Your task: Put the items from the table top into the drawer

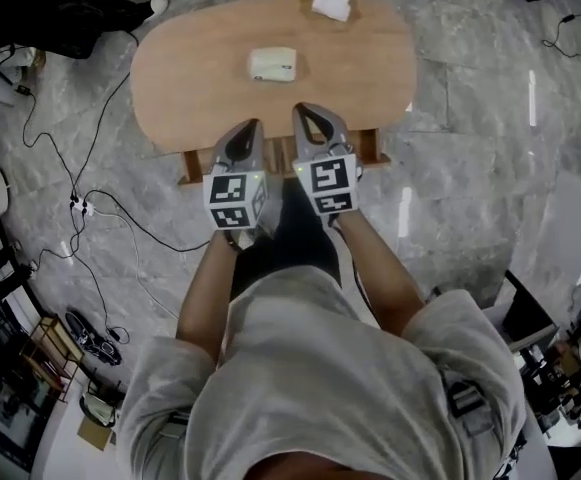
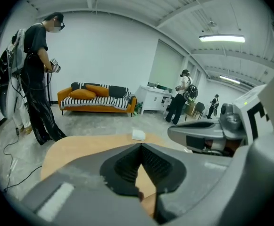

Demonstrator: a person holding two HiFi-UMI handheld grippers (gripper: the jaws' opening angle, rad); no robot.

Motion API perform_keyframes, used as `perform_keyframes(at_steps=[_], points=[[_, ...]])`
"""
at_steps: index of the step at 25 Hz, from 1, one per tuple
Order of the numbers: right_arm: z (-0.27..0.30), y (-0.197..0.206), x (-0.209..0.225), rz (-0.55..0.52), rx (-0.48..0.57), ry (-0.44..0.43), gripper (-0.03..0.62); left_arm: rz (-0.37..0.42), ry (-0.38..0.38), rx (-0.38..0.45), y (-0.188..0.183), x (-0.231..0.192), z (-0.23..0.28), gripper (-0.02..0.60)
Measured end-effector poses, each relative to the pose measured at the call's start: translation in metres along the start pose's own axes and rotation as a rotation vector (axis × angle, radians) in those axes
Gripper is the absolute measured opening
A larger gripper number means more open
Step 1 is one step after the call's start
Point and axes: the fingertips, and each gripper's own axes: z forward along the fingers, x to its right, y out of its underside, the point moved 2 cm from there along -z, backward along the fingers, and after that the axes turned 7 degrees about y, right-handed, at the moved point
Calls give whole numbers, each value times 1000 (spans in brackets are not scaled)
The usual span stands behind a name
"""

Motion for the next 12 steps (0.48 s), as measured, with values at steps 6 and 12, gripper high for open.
perform_keyframes(at_steps=[6, 12], points=[[57, 44, 5, 25, -42, -22, 8, -27, -51, -40, 24, -36, 34, 20], [103, 100, 11, 74, -99, 23, 8, -47, -19, -77, 65, -52, 73, 20]])
